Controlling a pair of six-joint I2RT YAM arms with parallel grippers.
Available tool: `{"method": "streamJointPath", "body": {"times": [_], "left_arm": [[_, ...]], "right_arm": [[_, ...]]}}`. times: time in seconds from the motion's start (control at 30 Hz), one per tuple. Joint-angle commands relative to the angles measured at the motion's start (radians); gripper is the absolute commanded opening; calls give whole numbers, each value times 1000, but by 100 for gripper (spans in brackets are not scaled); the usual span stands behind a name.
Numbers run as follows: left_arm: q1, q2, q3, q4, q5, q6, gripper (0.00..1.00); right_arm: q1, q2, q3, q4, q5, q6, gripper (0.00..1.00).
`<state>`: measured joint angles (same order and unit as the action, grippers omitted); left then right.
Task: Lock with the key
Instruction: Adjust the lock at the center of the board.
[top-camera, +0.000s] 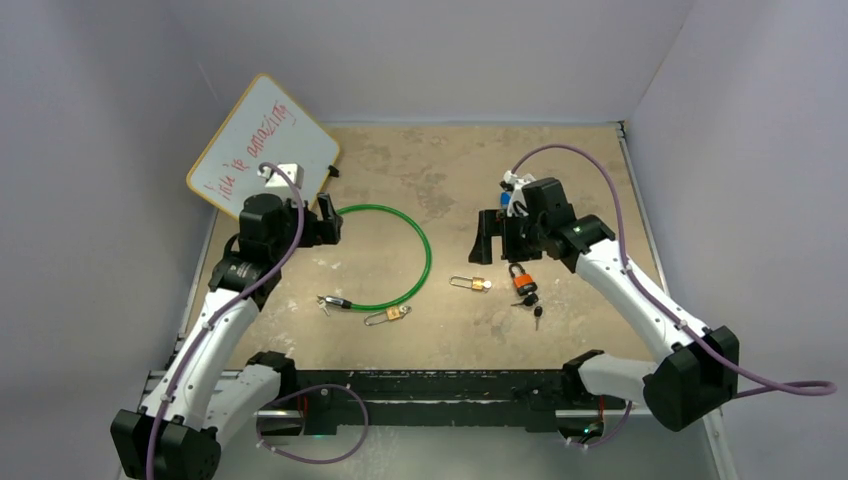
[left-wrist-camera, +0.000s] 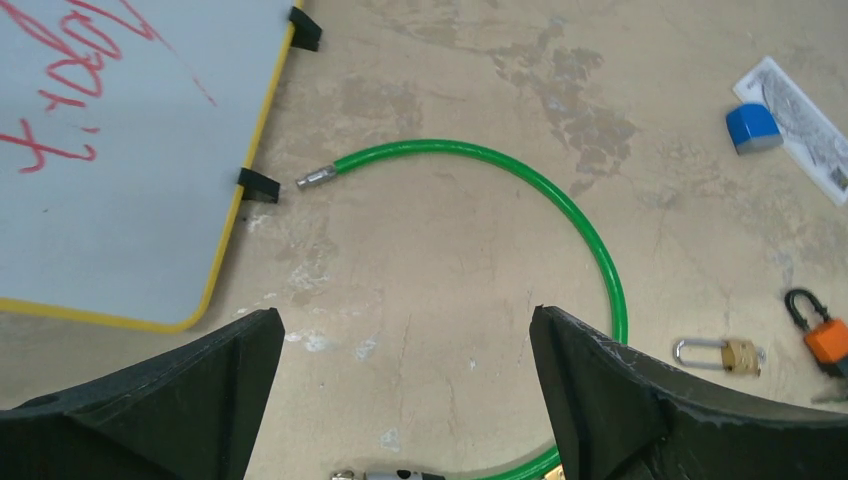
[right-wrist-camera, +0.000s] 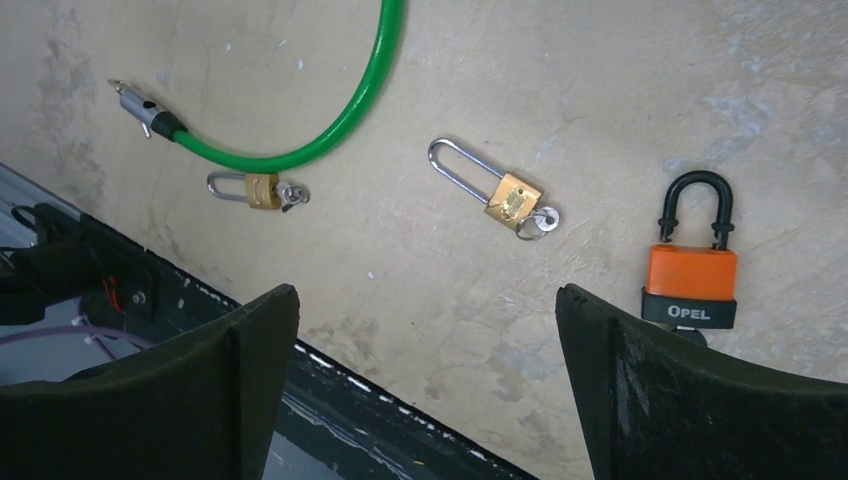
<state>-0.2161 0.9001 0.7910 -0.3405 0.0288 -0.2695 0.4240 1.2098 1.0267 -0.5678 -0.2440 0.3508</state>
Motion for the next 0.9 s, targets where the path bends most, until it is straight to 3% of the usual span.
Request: {"method": "streamJointPath", "body": {"times": [0.0,0.1,0.3,0.67,0.87], "left_arm": [[6,-22,16,13,-108,-90,100],[6,-13,31,-107,-42,-108,100],[7,-32,-74,-37,166,-93,100],[7,1,-109,-3,216,-142,100],[7,-7,-190,3,248,-255,100]], "right_arm": [[29,-11,-32,13,52,43,99],[29,-52,-72,29,186,211,99],[27,-80,-209,178,41,255,99],[41,14,-216,245,-209,170,99],[180,111,-146,229,-138,117,89]]}}
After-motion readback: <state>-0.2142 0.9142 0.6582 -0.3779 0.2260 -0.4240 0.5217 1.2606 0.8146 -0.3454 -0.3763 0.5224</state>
